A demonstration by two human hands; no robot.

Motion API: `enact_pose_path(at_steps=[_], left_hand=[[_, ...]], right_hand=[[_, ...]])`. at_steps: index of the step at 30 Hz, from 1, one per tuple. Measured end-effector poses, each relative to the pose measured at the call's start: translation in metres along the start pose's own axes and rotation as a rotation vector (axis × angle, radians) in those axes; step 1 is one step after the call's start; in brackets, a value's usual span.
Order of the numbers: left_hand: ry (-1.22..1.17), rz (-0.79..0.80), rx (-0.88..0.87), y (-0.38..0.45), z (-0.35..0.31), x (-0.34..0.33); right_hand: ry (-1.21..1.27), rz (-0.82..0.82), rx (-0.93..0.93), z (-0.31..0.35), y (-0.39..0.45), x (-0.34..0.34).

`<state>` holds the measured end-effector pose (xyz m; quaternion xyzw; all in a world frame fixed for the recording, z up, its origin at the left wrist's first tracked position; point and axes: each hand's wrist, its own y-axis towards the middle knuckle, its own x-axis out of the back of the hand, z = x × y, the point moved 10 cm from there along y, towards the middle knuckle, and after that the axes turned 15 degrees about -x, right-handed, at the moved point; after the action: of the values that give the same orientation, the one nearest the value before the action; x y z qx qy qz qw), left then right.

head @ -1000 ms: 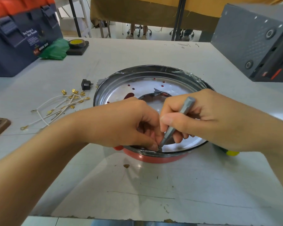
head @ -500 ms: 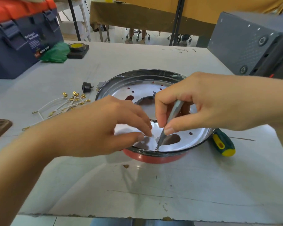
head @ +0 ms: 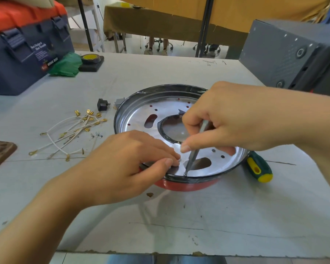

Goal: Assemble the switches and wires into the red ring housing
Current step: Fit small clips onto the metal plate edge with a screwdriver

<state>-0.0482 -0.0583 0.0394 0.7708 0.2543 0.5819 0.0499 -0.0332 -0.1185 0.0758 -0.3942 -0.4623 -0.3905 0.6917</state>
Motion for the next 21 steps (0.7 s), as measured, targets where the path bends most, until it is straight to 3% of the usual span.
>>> enact_pose_path(at_steps=[3, 9, 16, 21], left_hand=[[-0.003, -0.016, 0.030, 0.0004, 0.0011, 0.0002], [-0.030, 0.002, 0.053, 0.0012, 0.0037, -0.0021], [-0.048, -0.001, 0.054, 0.0017, 0.0034, -0.0021], [-0.048, 0.003, 0.055, 0.0027, 0.0036, -0.0026]], right_hand=[[-0.070, -0.054, 0.004, 0.0027, 0.0008, 0.0019], [-0.069, 0.094, -0.005, 0.0021, -0.0048, -0.0036], [-0.081, 0.028, -0.052, -0.0003, -0.0002, -0.0014], [-0.088, 0.113, -0.011, 0.0037, -0.0024, -0.0069]])
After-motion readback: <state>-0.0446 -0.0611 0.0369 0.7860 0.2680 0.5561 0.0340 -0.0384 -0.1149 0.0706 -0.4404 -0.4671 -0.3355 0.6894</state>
